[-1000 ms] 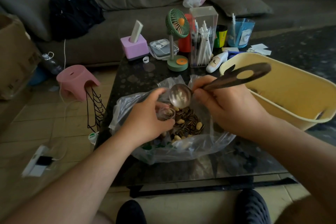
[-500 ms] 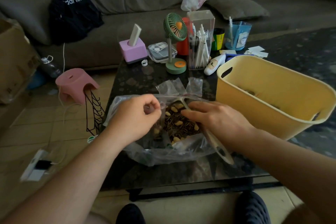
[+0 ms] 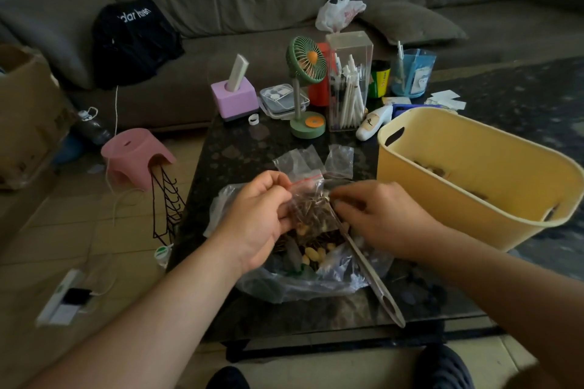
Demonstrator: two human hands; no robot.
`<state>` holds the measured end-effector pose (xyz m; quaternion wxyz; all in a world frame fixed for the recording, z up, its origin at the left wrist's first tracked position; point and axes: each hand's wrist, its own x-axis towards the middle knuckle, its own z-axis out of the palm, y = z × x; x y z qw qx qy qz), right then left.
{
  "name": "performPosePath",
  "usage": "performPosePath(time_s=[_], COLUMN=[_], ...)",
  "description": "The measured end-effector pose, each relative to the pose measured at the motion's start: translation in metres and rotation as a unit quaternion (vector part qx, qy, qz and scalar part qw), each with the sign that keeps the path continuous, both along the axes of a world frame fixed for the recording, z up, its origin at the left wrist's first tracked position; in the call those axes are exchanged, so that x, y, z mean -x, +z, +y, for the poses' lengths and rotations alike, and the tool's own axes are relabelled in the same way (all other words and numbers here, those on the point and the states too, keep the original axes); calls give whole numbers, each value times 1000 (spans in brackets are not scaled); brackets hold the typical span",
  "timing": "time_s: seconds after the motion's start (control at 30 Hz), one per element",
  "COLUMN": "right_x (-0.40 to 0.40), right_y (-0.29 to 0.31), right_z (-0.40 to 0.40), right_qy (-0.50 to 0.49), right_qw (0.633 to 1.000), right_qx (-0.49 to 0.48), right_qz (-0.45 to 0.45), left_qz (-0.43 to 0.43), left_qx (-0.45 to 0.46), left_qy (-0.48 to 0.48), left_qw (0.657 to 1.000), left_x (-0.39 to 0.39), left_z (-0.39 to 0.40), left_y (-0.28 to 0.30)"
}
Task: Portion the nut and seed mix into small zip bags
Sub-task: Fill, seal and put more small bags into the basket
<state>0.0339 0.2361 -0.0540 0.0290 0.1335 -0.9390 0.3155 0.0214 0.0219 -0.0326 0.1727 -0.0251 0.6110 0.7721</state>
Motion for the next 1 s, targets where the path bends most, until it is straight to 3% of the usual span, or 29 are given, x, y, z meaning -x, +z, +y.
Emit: performPosePath(time_s=[0.07, 0.13, 0.33, 0.47, 0.57, 0.73, 1.0], right_x=[-4, -5, -8, -9, -8, -9, -6], right_y=[11, 14, 10, 12, 14, 11, 13], right_z=[-10, -16, -21, -21, -20, -16, -8], right_qy=[-23, -15, -67, -79, -65, -49, -30], right_qw=[974, 945, 934, 893, 873, 873, 836], right_qx=[191, 279, 325, 421, 447, 424, 451], right_qz=[-122, -172, -132, -136, -182, -236, -311], left_qz=[5, 5, 15, -20, -11, 8, -31], left_qx=[-6, -5, -22, -1, 21, 68, -24], left_qy=[-14, -29, -41, -55, -49, -47, -84], left_qw=[1000, 1000, 999, 998, 999, 997, 996], left_x=[-1, -2, -6, -12, -11, -11, -9], left_z=[0, 2, 7, 15, 17, 15, 9], left_y=[0, -1, -11, -20, -23, -23, -20])
